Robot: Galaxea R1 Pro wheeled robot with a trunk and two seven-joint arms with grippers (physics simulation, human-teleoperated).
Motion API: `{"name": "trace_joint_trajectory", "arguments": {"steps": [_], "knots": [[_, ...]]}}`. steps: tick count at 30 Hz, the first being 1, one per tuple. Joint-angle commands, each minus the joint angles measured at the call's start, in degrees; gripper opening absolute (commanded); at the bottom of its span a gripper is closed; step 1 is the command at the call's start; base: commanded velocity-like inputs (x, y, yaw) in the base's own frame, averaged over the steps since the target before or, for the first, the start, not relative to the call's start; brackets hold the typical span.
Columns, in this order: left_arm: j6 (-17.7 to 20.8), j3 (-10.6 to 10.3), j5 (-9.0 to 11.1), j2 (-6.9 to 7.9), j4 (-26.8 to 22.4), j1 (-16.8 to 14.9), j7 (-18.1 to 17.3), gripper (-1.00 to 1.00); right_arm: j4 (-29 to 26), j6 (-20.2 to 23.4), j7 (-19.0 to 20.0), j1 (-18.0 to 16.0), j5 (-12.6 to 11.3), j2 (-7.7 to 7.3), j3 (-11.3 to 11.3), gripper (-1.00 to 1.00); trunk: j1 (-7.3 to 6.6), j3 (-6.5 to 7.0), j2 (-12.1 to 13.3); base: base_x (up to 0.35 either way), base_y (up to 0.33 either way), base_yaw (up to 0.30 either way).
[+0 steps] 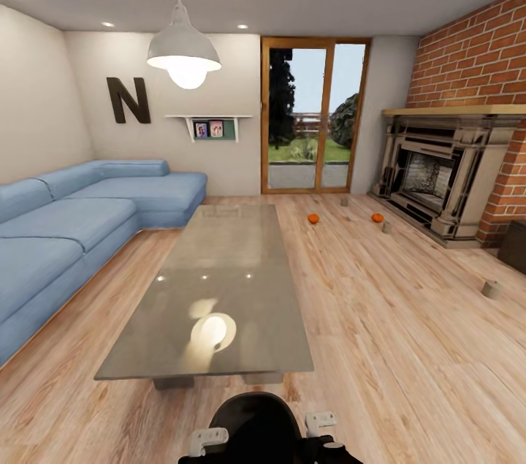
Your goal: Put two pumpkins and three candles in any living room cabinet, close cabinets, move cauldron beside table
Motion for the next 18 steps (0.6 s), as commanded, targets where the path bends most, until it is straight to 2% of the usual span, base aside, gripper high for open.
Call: {"name": "trace_joint_trajectory", "arguments": {"steps": [1,18], "knots": [[0.04,-0.17,0.38,0.08,-0.32,-0.08,0.21,-1.0,0.03,0.33,-0.34,-0.02,-1.51,0.0,1.57,-1.0,0.22,-0.24,-0.45,0.0,0.0,0.0],[0.04,-0.19,0.38,0.08,-0.23,-0.08,0.29,-1.0,0.03,0.33,-0.34,-0.04,-1.51,0.0,1.57,-1.0,3.95,-3.29,-7.27,0.0,0.0,0.0]]}}
